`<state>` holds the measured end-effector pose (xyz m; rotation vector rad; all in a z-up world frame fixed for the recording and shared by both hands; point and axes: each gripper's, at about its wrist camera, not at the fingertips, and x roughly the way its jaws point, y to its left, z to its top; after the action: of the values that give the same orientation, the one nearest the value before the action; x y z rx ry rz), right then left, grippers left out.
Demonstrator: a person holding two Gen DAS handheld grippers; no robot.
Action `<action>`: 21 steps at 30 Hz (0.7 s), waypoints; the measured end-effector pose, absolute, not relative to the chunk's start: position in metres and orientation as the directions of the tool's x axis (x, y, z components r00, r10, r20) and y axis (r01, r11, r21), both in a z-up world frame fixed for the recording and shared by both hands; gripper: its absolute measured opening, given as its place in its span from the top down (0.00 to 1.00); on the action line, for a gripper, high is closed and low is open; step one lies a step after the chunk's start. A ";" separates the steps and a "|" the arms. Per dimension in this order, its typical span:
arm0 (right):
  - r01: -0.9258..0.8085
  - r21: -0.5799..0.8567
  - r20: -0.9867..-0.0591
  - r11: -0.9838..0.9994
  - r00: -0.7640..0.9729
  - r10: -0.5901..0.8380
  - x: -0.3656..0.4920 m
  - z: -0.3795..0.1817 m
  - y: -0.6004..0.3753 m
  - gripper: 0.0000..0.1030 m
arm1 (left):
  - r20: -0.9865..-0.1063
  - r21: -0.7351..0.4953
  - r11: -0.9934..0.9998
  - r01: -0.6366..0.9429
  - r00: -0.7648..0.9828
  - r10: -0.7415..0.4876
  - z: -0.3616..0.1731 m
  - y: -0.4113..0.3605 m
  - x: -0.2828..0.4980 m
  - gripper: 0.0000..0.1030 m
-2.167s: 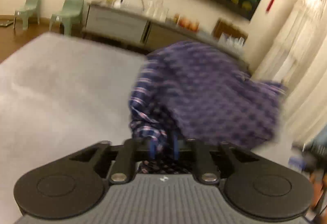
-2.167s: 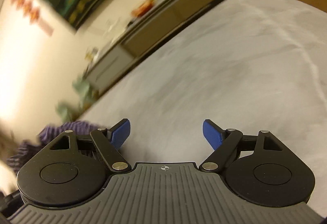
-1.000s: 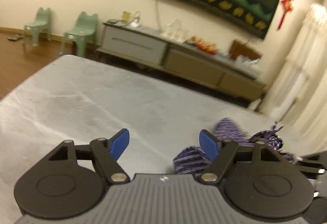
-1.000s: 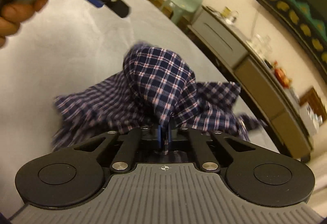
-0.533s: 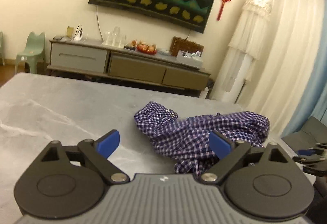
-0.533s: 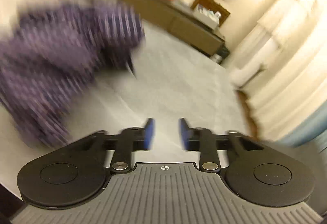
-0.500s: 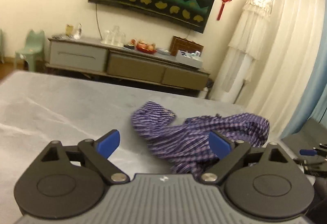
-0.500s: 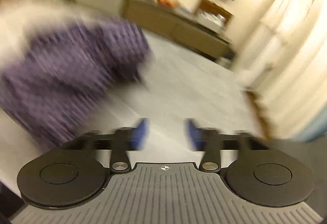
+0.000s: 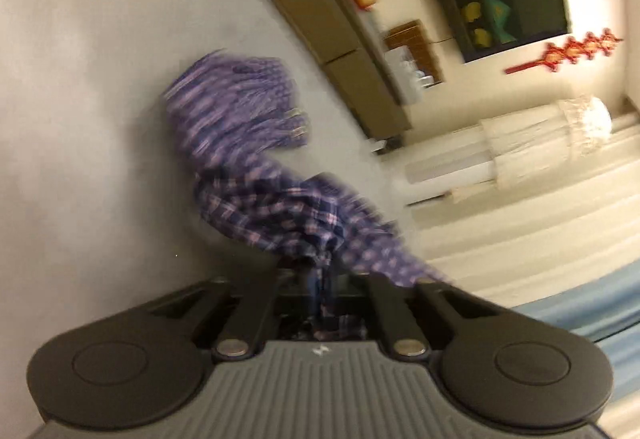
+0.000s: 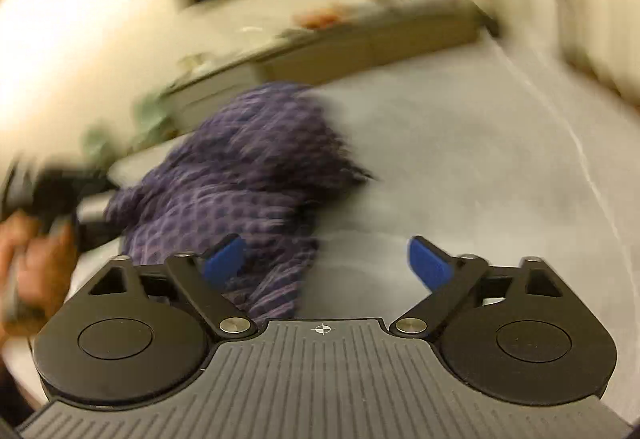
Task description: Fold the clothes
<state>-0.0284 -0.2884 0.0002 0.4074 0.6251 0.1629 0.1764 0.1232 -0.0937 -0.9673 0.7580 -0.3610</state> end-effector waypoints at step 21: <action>0.300 0.707 -0.531 0.641 0.824 0.200 -0.057 -0.041 -0.431 0.04 | -0.482 -0.332 0.706 0.625 0.531 -0.697 0.004 -0.003 0.066 0.22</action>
<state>-0.0572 -0.4311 -0.0406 0.8889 0.6211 -0.0617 0.0658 -0.0032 0.0043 -0.1240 0.6303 -0.7913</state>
